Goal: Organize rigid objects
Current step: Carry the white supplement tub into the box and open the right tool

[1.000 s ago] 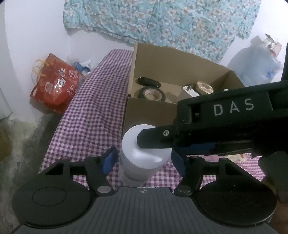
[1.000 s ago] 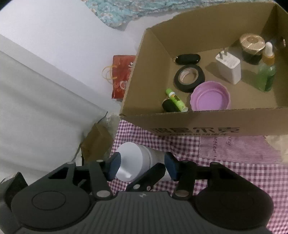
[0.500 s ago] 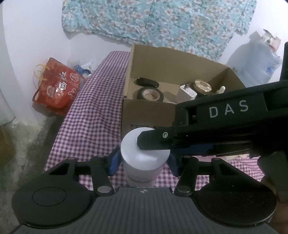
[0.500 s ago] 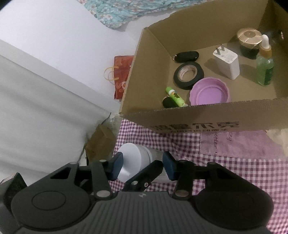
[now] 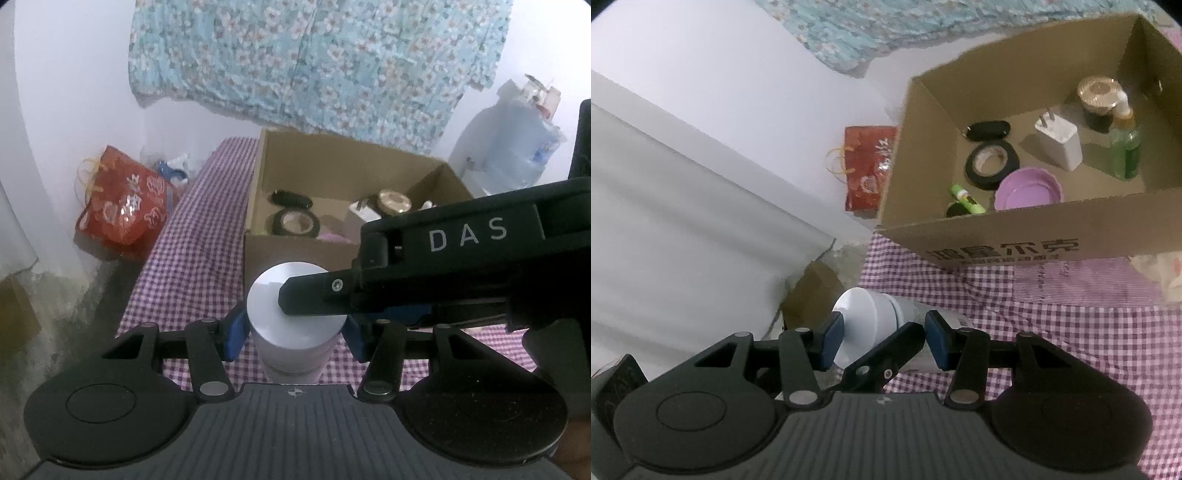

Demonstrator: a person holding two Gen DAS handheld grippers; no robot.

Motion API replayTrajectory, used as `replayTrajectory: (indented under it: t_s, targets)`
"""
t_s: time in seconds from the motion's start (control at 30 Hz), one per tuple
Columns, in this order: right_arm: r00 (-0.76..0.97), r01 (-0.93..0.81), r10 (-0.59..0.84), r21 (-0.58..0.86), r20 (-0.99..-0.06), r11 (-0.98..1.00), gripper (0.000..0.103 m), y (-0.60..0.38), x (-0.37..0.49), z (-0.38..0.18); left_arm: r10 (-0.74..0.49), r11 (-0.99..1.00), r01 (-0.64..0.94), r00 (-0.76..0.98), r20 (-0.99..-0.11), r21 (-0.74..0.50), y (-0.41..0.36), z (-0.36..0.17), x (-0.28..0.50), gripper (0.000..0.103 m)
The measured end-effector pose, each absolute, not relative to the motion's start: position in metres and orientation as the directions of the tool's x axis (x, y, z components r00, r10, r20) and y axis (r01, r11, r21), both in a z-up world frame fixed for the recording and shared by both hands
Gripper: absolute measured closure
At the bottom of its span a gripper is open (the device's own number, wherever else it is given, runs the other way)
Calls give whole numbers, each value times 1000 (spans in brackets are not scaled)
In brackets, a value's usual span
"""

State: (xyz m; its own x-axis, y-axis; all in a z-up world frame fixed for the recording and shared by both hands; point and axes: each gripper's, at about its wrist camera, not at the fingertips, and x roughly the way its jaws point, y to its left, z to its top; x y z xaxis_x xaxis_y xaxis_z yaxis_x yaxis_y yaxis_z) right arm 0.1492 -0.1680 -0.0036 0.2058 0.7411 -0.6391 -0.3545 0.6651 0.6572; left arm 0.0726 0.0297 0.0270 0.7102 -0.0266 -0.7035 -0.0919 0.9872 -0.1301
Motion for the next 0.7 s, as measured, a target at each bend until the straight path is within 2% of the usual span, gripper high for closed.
replayTrajectory:
  t_s: [0.4, 0.7]
  targets:
    - [268, -423, 773, 651, -574, 630, 51, -182, 127, 54, -17, 992, -63, 786, -618, -108, 19, 76, 56, 50]
    - [390, -458, 768, 616, -509, 641, 51, -211, 158, 112, -93, 989, 14, 833, -546, -147, -4, 123, 103, 50]
